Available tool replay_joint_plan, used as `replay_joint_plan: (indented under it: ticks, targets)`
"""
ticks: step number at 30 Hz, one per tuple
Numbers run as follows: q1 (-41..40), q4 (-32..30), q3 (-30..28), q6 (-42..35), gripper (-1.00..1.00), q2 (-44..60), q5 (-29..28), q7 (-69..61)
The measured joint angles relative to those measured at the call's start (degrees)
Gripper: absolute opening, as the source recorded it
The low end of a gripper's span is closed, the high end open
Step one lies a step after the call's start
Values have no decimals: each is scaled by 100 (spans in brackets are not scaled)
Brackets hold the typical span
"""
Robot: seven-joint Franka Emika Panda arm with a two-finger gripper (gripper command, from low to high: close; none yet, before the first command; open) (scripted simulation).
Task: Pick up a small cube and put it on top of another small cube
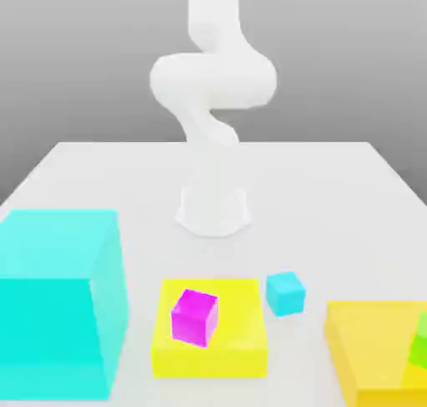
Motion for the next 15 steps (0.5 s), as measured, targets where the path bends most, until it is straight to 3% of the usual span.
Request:
replay_joint_plan:
  ticks: [15]
  targets:
    - [1493, -1778, -451, 1512, 0, 1799, -417, -3409]
